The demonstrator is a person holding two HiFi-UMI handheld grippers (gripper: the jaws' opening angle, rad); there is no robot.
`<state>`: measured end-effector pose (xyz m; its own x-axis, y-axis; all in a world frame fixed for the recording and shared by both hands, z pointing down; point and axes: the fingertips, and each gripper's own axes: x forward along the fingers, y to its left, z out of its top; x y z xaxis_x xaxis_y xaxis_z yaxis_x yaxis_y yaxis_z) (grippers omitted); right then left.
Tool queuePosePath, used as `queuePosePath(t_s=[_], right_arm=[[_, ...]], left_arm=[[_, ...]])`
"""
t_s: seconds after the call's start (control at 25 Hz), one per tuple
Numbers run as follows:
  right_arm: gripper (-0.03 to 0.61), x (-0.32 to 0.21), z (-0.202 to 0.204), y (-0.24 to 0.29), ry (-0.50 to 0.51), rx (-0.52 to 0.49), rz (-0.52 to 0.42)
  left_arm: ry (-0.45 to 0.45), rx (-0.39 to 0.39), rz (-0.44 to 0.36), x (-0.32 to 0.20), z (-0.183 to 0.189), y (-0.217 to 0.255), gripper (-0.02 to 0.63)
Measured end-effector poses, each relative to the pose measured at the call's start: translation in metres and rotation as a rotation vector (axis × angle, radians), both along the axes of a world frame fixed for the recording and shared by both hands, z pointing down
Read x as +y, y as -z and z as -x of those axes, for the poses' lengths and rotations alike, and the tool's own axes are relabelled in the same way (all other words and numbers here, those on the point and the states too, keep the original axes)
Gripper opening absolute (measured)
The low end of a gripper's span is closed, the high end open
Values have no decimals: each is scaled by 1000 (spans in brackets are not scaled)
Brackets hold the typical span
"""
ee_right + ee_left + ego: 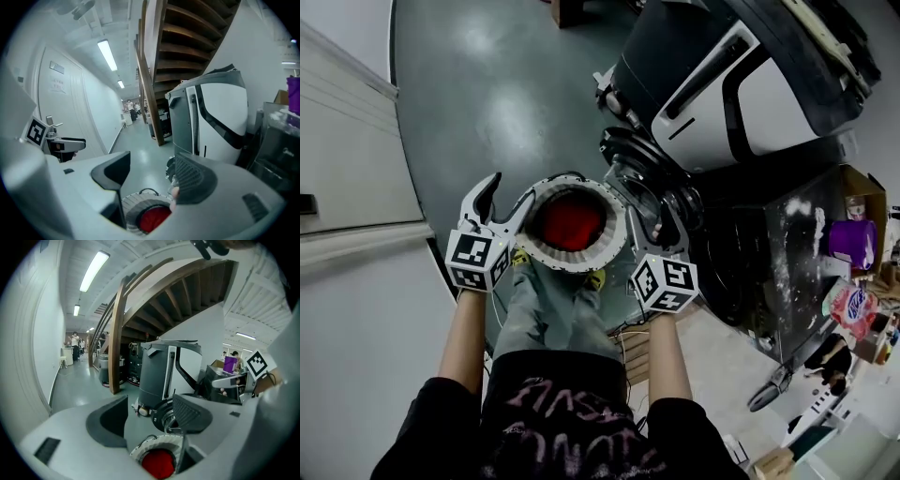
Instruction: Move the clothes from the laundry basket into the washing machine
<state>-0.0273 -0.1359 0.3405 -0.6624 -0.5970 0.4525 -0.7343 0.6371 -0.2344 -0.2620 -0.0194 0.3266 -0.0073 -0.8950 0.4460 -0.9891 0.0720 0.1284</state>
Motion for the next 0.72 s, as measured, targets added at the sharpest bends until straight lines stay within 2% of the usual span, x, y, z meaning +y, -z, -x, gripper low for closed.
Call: queuePosePath(t_s=[0.2, 0.44, 0.6, 0.72], right_arm=[[304, 8, 0, -46, -15, 34, 66], [305, 28, -7, -114, -25, 76, 166], [305, 36, -4, -155, -56, 82, 216], [307, 46, -4, -194, -41, 107, 256]], left_arm=[[-48, 44, 57, -6, -13, -47, 299], [-18, 143, 134, 7, -26, -116, 299], [8, 160, 178, 19, -27, -160, 299], [1, 185, 231, 26, -37, -203, 299]])
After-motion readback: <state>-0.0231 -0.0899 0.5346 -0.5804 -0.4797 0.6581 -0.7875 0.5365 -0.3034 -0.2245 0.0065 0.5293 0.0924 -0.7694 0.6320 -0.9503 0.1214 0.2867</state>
